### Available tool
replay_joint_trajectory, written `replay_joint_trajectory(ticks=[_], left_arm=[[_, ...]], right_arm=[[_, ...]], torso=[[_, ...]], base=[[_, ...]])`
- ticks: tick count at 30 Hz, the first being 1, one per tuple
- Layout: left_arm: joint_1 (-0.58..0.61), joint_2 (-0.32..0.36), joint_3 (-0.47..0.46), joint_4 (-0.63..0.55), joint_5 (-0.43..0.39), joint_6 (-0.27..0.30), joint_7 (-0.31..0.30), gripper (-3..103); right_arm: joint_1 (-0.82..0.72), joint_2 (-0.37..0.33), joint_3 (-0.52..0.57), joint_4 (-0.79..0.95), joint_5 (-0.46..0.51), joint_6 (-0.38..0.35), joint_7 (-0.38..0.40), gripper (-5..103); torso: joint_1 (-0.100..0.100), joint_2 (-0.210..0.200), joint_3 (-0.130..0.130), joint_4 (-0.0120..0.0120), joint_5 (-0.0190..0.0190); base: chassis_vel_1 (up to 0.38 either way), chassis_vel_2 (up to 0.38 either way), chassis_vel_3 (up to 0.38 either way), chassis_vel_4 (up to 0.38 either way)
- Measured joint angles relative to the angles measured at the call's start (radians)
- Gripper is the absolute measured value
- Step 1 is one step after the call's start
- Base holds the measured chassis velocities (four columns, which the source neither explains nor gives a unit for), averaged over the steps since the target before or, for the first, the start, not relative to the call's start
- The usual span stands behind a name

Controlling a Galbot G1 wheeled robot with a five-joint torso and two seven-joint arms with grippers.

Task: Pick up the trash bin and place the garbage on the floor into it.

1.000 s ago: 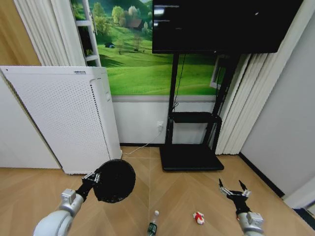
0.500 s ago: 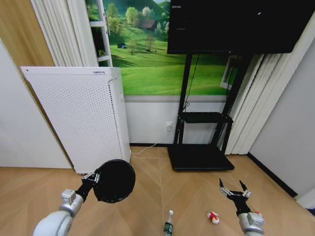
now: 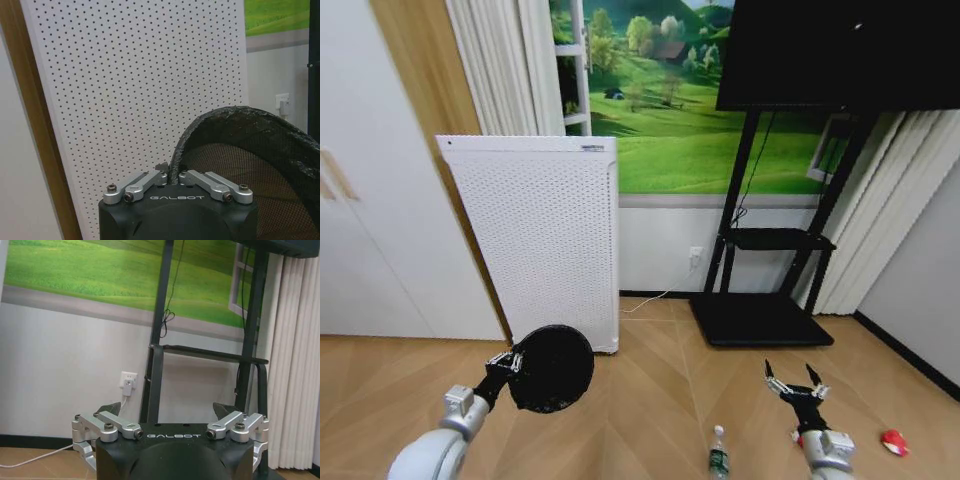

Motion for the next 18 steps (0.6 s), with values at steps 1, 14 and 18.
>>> replay_joint_trajectory(ticks=[1, 14, 18], left_arm=[[0.0, 0.0, 0.0, 0.0, 0.0, 0.0, 0.0, 4], [-0.009, 0.005, -0.002, 0.013, -0.008, -0.007, -0.005, 4], [-0.013, 0.005, 0.001, 0.018, -0.011, -0.007, -0.015, 4]], right_arm=[[0.0, 0.0, 0.0, 0.0, 0.0, 0.0, 0.0, 100], [-0.11, -0.091, -0.01, 0.09, 0.0, -0.118, 0.024, 100], [-0.184, -0.156, -0.057, 0.122, 0.026, -0.141, 0.031, 100]], torso=[[0.0, 0.0, 0.0, 0.0, 0.0], [0.0, 0.0, 0.0, 0.0, 0.0004], [0.0, 0.0, 0.0, 0.0001, 0.0004]], base=[[0.027, 0.017, -0.041, -0.072], [-0.047, -0.023, 0.046, 0.033], [0.0, 0.0, 0.0, 0.0]])
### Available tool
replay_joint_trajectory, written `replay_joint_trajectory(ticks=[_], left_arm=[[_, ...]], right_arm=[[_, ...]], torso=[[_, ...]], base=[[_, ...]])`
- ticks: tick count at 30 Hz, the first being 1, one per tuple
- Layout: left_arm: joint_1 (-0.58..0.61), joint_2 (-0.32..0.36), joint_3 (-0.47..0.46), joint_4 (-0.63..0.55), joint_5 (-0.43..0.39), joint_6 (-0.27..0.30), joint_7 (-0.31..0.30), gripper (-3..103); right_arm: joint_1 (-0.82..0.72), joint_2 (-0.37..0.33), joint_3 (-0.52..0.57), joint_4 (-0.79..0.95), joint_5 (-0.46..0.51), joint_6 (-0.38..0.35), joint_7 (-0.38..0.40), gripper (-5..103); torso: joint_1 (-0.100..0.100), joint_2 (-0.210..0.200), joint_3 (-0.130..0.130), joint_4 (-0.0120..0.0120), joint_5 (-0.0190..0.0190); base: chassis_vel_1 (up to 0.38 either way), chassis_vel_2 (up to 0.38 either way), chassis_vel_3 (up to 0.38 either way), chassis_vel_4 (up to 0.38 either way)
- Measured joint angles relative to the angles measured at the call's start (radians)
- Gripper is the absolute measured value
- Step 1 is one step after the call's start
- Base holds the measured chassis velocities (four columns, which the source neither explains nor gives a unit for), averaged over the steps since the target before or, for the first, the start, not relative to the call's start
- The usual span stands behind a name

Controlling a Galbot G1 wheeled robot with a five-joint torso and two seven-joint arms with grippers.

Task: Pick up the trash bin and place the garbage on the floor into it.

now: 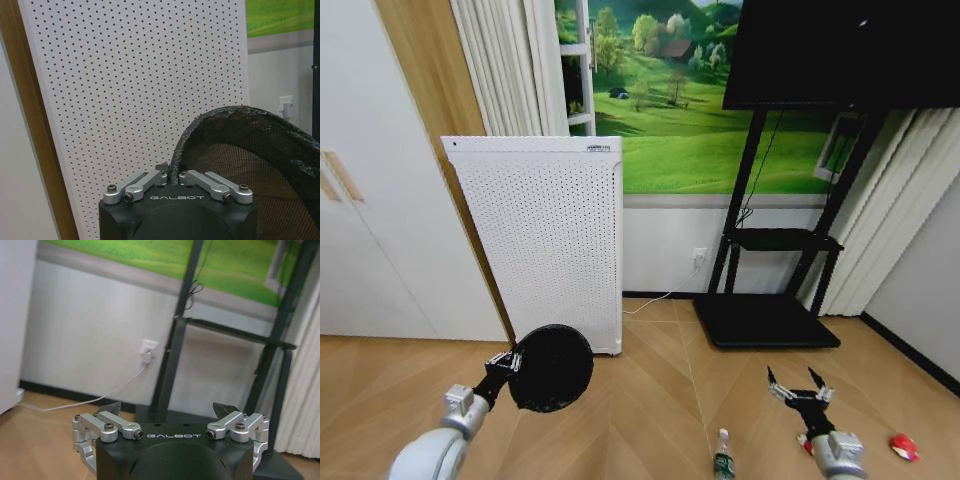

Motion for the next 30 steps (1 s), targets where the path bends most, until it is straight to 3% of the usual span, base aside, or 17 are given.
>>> replay_joint_trajectory(ticks=[9, 16, 30], left_arm=[[-0.008, -0.003, 0.011, 0.016, -0.001, -0.004, -0.001, 4], [-0.013, 0.0, 0.018, 0.028, -0.003, -0.006, -0.001, 4], [-0.011, -0.013, 0.042, 0.05, 0.012, -0.016, -0.001, 4]], right_arm=[[-0.084, -0.059, -0.115, 0.036, 0.113, -0.097, 0.056, 100], [-0.108, -0.088, -0.205, 0.012, 0.127, -0.128, 0.076, 100], [0.056, -0.156, -0.357, -0.19, 0.218, -0.159, 0.134, 100]], torso=[[0.0, 0.0, 0.0, -0.0003, 0.0001], [0.0, 0.0, 0.0, -0.0003, 0.0001], [0.0, 0.0, 0.0, -0.0001, 0.0002]], base=[[0.0, 0.0, 0.0, 0.0], [0.0, 0.0, 0.0, 0.0], [0.0, 0.0, 0.0, 0.0]])
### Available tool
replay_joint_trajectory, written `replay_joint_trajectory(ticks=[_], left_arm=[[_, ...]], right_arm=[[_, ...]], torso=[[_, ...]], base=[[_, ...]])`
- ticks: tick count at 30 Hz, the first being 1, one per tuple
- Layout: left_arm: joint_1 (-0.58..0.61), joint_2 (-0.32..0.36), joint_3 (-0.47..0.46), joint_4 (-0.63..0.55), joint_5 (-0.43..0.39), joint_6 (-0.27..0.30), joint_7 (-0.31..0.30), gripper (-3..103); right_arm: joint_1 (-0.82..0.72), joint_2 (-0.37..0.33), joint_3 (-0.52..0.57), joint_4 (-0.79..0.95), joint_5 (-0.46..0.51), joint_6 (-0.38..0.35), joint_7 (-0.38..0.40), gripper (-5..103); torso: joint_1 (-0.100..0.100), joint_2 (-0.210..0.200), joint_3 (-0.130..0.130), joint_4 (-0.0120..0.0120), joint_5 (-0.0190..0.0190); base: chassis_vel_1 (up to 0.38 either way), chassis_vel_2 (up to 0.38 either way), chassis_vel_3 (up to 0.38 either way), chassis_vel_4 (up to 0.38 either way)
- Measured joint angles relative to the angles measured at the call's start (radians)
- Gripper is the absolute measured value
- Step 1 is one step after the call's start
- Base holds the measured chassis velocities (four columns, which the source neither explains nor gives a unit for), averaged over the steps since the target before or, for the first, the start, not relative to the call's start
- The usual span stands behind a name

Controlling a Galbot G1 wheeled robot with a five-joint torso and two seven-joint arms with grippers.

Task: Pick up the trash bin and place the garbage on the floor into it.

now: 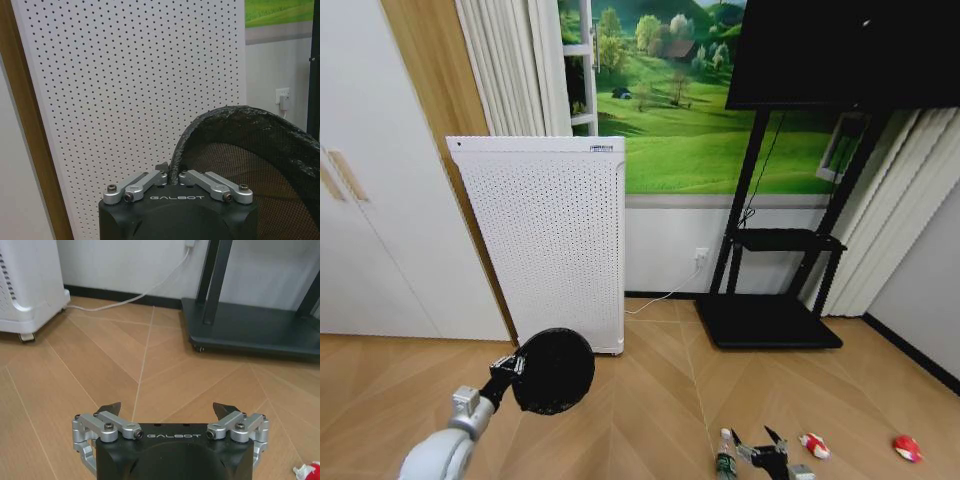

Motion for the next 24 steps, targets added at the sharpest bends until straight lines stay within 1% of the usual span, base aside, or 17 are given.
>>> replay_joint_trajectory(ticks=[2, 4, 5, 7, 10, 15, 17, 20, 24], left_arm=[[-0.002, -0.003, 0.005, 0.006, 0.003, 0.0, 0.0, 4], [-0.004, -0.004, 0.006, 0.009, 0.004, 0.0, 0.0, 4], [-0.007, -0.004, 0.007, 0.014, 0.006, -0.001, 0.0, 4], [-0.008, -0.004, 0.007, 0.017, 0.006, -0.001, 0.0, 4], [-0.013, 0.001, 0.007, 0.031, 0.007, -0.002, 0.0, 4], [-0.018, 0.005, 0.008, 0.045, 0.007, -0.007, 0.0, 4], [-0.03, 0.009, 0.023, 0.06, 0.007, -0.008, 0.0, 4], [-0.041, 0.01, 0.04, 0.071, 0.008, -0.008, 0.0, 4], [-0.048, 0.01, 0.051, 0.08, 0.013, -0.008, 0.0, 4]], right_arm=[[0.056, -0.008, -0.047, -0.055, 0.018, -0.007, 0.009, 100], [0.071, -0.01, -0.063, -0.069, 0.025, -0.011, 0.013, 100], [0.1, -0.015, -0.096, -0.094, 0.042, -0.022, 0.024, 100], [0.114, -0.016, -0.111, -0.106, 0.049, -0.027, 0.03, 100], [0.177, -0.027, -0.191, -0.163, 0.078, -0.043, 0.053, 100], [0.217, -0.034, -0.242, -0.197, 0.107, -0.058, 0.068, 100], [0.229, -0.038, -0.266, -0.219, 0.127, -0.066, 0.075, 100], [0.239, -0.041, -0.284, -0.245, 0.131, -0.068, 0.077, 100], [0.256, -0.037, -0.303, -0.28, 0.131, -0.067, 0.076, 100]], torso=[[0.0, 0.0, 0.0, -0.0001, 0.0], [0.0, 0.0, 0.0, 0.0001, 0.0], [0.0, 0.0, 0.0, -0.0001, 0.0], [0.0, 0.0, 0.0, -0.0001, 0.0], [0.0, 0.0, 0.0, -0.0001, 0.0], [0.0, 0.0, 0.0, 0.0, 0.0], [0.0, 0.0, 0.0, 0.0001, 0.0], [0.0, 0.0, 0.0, -0.0006, -0.0003], [0.0, 0.0, 0.0, -0.0002, 0.0]], base=[[0.0, 0.0, 0.0, 0.0], [0.0, 0.0, 0.0, 0.0], [0.0, 0.0, 0.0, 0.0], [0.0, 0.0, 0.0, 0.0], [0.0, 0.0, 0.0, 0.0], [0.0, 0.0, 0.0, 0.0], [0.0, 0.0, 0.0, 0.0], [0.0, 0.0, 0.0, 0.0], [0.0, 0.0, 0.0, 0.0]])
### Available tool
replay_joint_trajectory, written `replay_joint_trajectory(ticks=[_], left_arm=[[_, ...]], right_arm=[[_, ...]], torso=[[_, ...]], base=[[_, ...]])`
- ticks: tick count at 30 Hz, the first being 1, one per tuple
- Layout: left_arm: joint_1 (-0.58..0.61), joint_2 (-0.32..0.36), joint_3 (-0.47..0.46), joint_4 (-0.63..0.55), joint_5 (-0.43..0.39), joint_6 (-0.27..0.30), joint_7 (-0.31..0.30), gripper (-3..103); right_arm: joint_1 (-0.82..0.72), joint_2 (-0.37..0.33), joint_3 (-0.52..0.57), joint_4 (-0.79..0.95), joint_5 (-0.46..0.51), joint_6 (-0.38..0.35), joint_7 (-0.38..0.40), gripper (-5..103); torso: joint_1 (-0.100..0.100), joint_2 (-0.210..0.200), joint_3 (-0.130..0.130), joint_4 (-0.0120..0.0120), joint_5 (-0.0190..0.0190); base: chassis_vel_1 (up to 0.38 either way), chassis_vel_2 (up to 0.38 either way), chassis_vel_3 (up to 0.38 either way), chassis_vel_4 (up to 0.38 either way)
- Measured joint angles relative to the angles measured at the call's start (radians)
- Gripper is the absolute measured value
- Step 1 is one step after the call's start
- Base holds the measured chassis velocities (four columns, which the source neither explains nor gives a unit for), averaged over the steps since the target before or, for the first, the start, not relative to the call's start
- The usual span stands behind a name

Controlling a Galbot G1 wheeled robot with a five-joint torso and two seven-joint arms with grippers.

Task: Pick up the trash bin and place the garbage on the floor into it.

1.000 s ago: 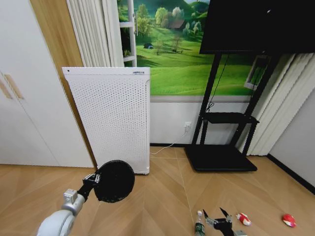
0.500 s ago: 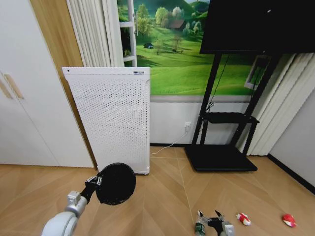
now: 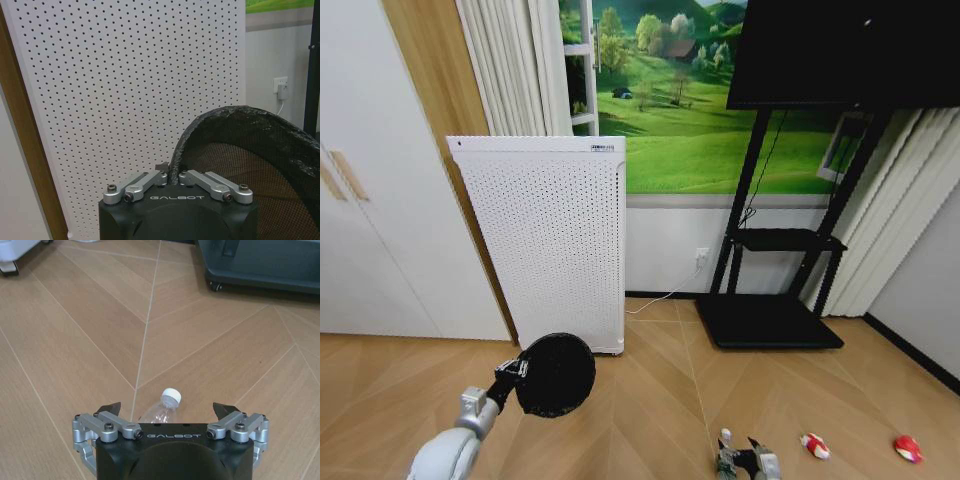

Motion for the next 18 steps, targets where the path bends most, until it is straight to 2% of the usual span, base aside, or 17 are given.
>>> replay_joint_trajectory(ticks=[6, 12, 18], left_arm=[[-0.013, 0.0, 0.024, 0.011, 0.005, 0.0, -0.002, 4], [-0.028, 0.0, 0.044, 0.041, 0.019, 0.0, -0.003, 4], [-0.035, -0.001, 0.052, 0.064, 0.032, -0.013, -0.003, 4]], right_arm=[[0.01, 0.016, -0.005, -0.037, 0.0, 0.001, -0.001, 100], [0.029, 0.081, -0.03, -0.138, -0.014, 0.004, 0.005, 100], [0.049, 0.114, -0.046, -0.183, -0.025, 0.008, 0.006, 100]], torso=[[0.0, 0.0, 0.0, 0.0002, 0.0], [0.0, 0.0, 0.0, 0.0001, -0.0002], [0.0, 0.0, 0.0, 0.0002, -0.0002]], base=[[0.0, 0.0, 0.0, 0.0], [0.0, 0.0, 0.0, 0.0], [0.0, 0.0, 0.0, 0.0]])
